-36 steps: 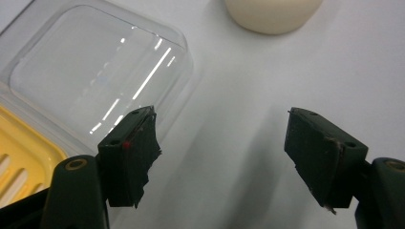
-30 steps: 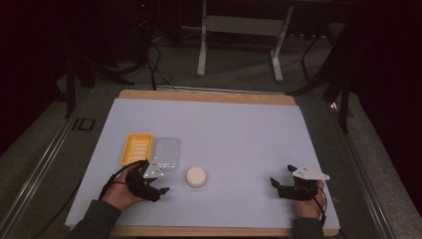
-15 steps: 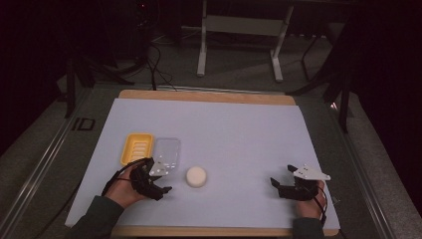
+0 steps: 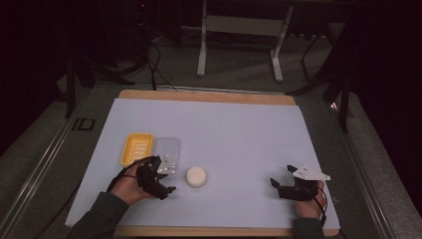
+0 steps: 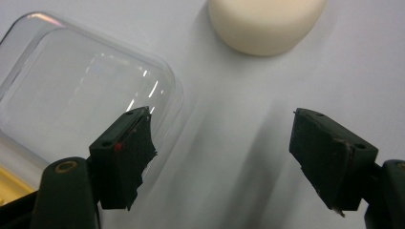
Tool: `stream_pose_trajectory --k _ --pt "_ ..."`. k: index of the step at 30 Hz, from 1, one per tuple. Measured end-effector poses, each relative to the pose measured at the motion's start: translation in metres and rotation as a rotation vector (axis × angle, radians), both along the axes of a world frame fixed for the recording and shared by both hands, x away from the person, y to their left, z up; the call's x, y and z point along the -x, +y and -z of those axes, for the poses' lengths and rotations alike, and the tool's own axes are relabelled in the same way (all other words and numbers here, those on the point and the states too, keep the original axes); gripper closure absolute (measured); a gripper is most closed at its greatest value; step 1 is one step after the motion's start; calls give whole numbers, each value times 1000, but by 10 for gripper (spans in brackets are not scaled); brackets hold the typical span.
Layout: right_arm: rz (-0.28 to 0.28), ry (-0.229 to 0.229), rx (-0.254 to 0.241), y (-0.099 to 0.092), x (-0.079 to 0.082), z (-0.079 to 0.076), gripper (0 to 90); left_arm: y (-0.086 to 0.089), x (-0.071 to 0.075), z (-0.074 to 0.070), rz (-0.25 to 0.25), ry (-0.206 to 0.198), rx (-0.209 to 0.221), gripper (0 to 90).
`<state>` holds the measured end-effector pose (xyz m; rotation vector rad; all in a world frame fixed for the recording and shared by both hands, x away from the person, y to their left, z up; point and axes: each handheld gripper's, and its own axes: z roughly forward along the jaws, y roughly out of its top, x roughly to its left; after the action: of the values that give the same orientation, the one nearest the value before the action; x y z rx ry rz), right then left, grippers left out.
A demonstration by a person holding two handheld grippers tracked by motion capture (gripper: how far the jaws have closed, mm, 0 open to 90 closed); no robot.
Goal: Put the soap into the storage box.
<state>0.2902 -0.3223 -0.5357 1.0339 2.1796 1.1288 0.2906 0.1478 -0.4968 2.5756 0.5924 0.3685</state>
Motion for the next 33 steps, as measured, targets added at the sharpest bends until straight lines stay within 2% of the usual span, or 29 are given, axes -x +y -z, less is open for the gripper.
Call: stream_pose_trajectory --k 12,23,29,33 --pt "-4 -4 -7 0 0 0 148 -10 -5 -2 6 17 -9 193" --pt "-9 -5 -12 -1 1 0 148 -17 -10 -2 6 67 0 174" --pt "-11 -5 -12 -1 1 0 148 -23 -13 -3 14 72 -5 168" --pt "-11 -5 -13 -1 0 0 148 -27 -15 -2 12 89 -9 160"
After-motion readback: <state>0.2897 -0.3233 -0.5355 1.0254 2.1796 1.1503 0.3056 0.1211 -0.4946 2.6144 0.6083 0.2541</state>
